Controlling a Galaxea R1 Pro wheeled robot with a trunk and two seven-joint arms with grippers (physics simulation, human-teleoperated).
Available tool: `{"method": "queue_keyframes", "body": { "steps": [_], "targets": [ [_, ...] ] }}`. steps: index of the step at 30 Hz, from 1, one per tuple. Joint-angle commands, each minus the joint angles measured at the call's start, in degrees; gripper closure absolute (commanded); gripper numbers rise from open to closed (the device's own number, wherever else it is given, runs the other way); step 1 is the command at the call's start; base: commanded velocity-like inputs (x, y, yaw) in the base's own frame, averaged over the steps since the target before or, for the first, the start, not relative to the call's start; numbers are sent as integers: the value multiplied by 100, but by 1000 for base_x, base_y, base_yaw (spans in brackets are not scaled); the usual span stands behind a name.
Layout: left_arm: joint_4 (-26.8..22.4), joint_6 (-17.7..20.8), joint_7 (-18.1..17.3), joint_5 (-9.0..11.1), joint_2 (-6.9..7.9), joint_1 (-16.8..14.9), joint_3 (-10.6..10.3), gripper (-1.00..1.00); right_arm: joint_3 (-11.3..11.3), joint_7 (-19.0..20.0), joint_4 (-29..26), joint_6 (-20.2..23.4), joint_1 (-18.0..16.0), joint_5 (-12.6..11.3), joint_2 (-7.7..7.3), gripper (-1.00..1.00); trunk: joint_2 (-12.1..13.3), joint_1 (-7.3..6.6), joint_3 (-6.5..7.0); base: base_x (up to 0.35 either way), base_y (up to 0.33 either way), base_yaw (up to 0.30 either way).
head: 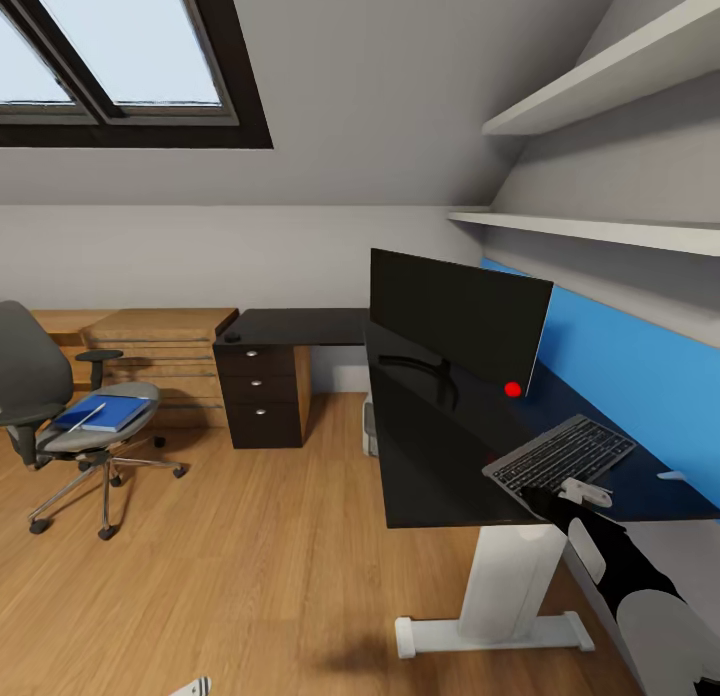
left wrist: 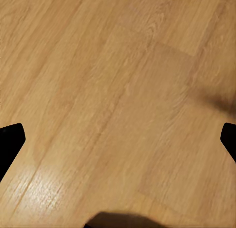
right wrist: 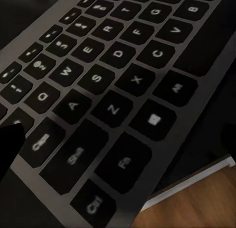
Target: In the bedroom, organize the workspace by keeping the computer under the desk, ensuring the monitor is on the desk, placing the keyboard on the desk next to the monitor, placing the mouse on the desk next to the keyboard, moving the folder from the swivel chair onto the desk next to the mouse, stacking the notebook on top of the folder with the pen on top of the notebook, and positioning the swivel chair next to the desk.
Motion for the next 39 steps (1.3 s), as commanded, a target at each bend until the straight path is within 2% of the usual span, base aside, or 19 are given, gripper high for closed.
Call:
{"method": "queue_keyframes", "body": {
  "steps": [1, 12, 27, 39],
  "targets": [
    [-11, 21, 52, 35, 9, -3, -34, -100, -17, 10, -9, 32, -2, -35, 1, -100, -3, 0, -6, 0, 0, 0],
    [-11, 21, 52, 32, 9, -5, -31, -100, -17, 10, -9, 34, -2, -35, -1, -100, -3, 0, -6, 83, -31, 0],
    [-11, 21, 52, 35, 9, -5, -43, -100, -17, 10, -9, 32, -2, -35, -1, -100, 598, -330, 263, 1, 0, 0],
    [-11, 21, 52, 30, 9, -2, -34, -100, -17, 7, -9, 30, -2, -35, -8, -100, 598, -330, 263, 37, -39, 0]
  ]
}}
